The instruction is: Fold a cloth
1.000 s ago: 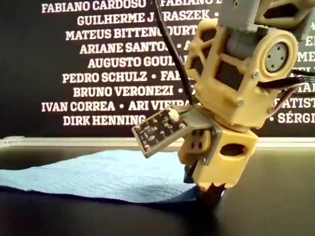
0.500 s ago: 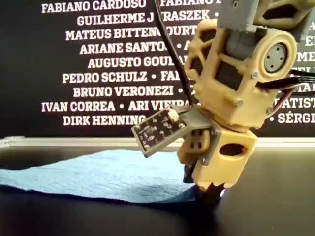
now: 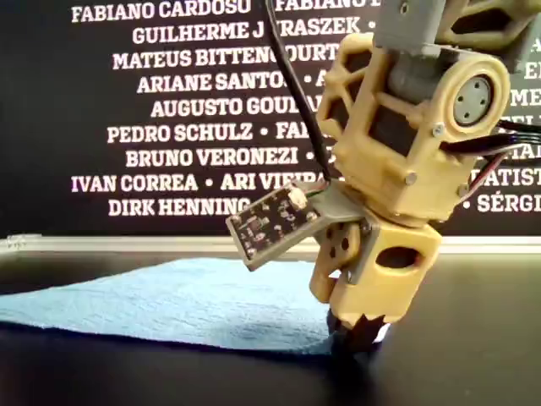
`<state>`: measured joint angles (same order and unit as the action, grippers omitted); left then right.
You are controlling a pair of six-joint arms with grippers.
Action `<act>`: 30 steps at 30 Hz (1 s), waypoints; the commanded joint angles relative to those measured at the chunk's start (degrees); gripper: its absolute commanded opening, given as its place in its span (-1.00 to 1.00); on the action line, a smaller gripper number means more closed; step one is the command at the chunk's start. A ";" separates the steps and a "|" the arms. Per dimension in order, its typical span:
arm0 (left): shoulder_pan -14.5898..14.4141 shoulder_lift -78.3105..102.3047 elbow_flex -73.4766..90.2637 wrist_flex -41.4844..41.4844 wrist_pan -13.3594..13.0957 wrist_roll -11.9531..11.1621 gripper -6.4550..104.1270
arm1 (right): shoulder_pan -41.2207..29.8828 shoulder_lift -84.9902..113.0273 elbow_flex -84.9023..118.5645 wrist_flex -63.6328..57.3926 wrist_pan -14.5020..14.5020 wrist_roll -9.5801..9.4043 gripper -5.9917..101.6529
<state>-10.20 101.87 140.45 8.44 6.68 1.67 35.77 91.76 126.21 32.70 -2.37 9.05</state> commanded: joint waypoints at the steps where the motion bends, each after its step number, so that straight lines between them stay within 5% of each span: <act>1: 0.53 1.41 -0.62 -0.53 0.26 -0.26 -0.90 | -0.53 1.32 -3.16 -1.23 -0.26 -0.09 -0.87; 7: 0.26 1.58 -0.53 0.00 0.26 0.62 -0.90 | -0.70 3.69 -1.58 -1.14 0.62 -0.35 -0.87; 16: -8.17 2.90 1.67 0.35 0.26 -0.26 -0.90 | -7.56 8.09 -1.41 -1.14 0.70 -1.05 -0.87; 25: -8.79 15.29 8.26 0.53 0.26 -0.35 -0.90 | -11.16 7.56 -1.32 -1.14 0.62 -1.14 -0.87; 30: -12.04 21.27 13.10 0.53 0.26 -0.26 -0.90 | -11.25 7.03 -1.32 -1.14 0.70 -1.23 -0.87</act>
<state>-19.42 118.74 153.19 9.23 6.86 1.23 24.87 96.24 126.47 32.61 -1.85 8.17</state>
